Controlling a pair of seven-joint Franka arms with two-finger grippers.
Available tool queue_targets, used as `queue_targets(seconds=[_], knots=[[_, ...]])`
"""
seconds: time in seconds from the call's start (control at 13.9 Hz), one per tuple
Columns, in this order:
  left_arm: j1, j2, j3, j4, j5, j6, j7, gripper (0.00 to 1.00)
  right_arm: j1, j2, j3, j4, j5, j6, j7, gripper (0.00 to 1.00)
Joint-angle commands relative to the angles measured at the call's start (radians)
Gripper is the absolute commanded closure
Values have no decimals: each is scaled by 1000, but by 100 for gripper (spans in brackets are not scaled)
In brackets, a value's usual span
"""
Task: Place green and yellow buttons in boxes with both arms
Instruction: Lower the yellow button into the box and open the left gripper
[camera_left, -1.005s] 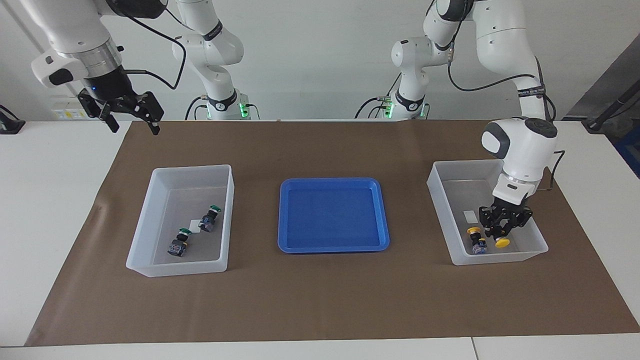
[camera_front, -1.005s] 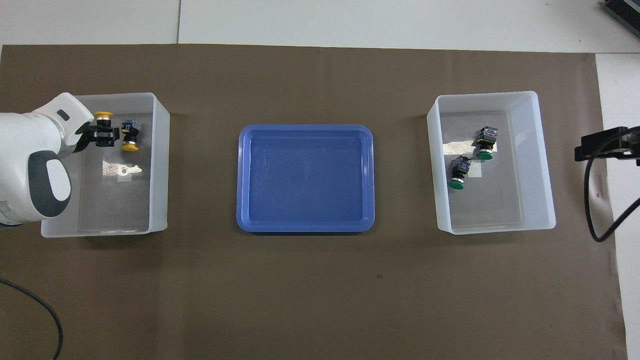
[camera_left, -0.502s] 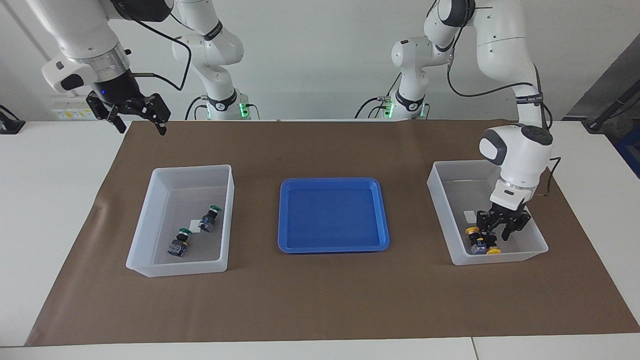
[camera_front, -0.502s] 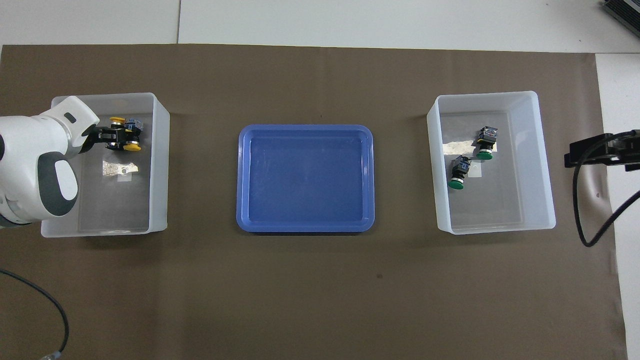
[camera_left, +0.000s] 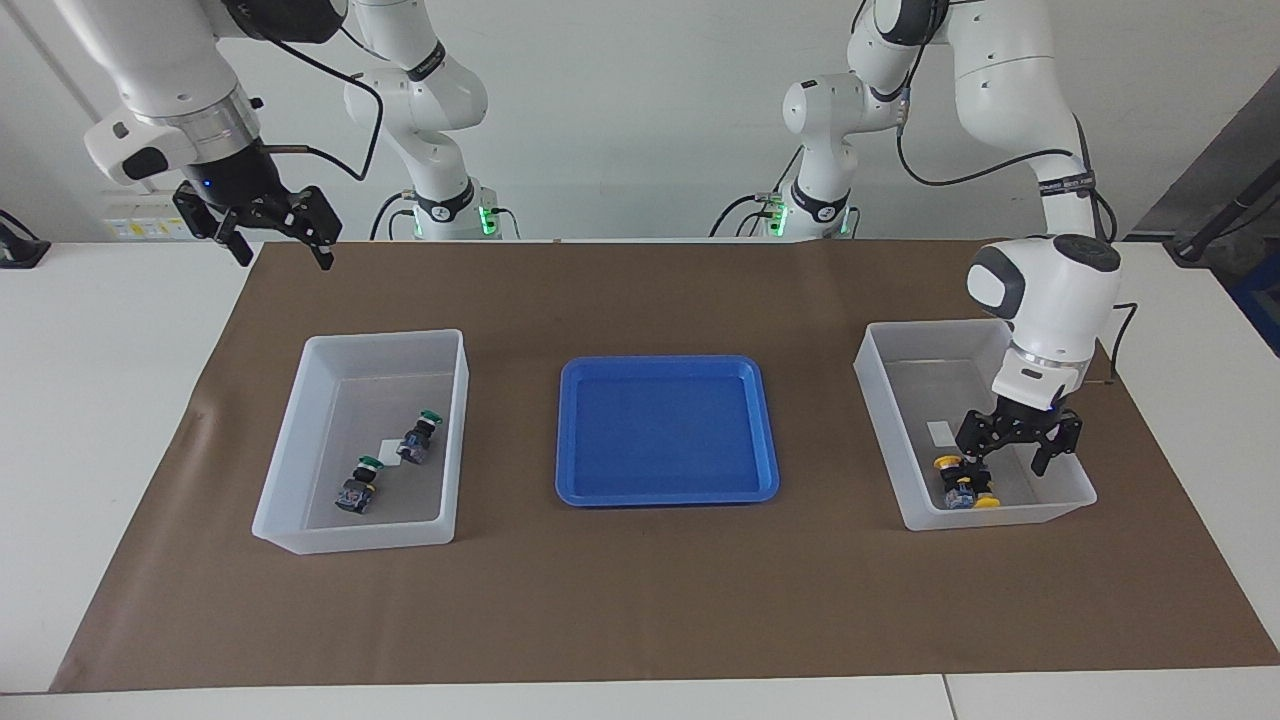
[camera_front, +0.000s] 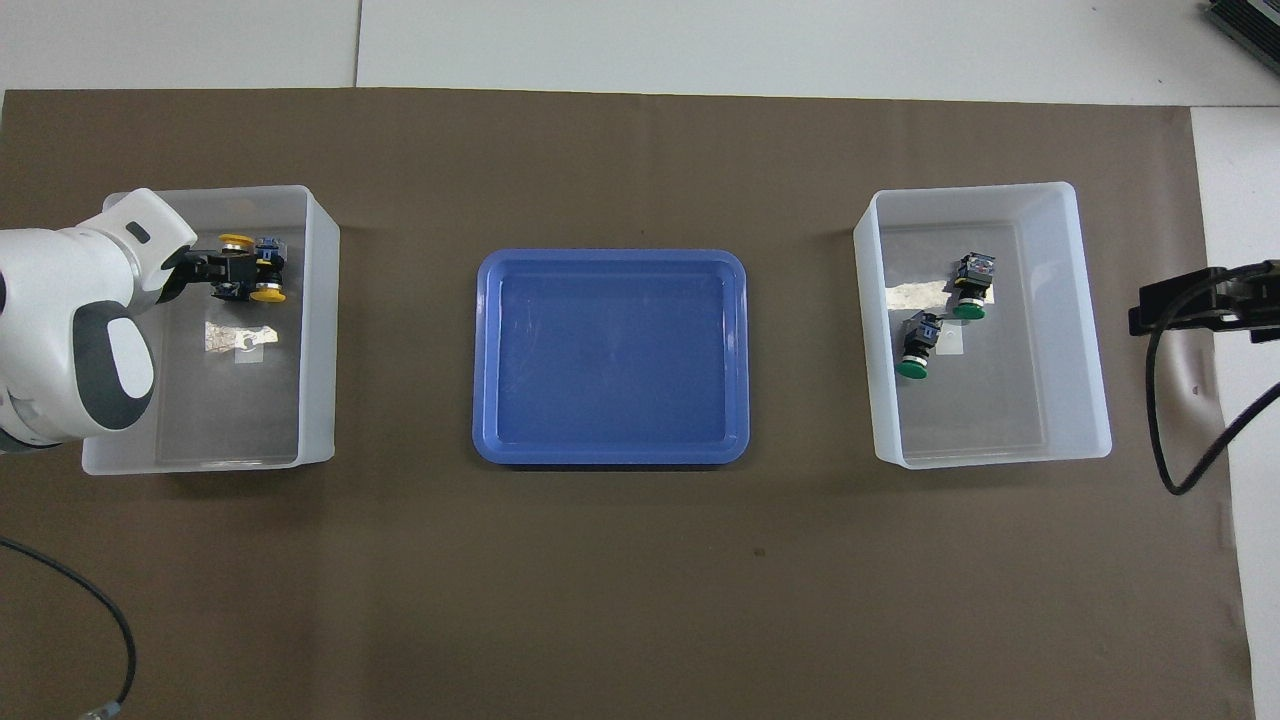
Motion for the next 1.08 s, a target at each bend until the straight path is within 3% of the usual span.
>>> queue_targets(seconds=[0.0, 0.36, 0.57, 1.0], knots=[[-34, -102, 1, -1, -11, -152, 1, 0, -1, -27, -1, -29, -7, -2, -9, 0], [-150, -262, 2, -4, -2, -411, -168, 0, -12, -27, -3, -31, -7, -8, -56, 0], [-166, -329, -4, 27, 2, -525, -169, 0, -12, -27, -1, -31, -7, -8, -58, 0], [-150, -241, -3, 367, 9, -849, -160, 0, -12, -27, -1, -31, -7, -8, -58, 0]])
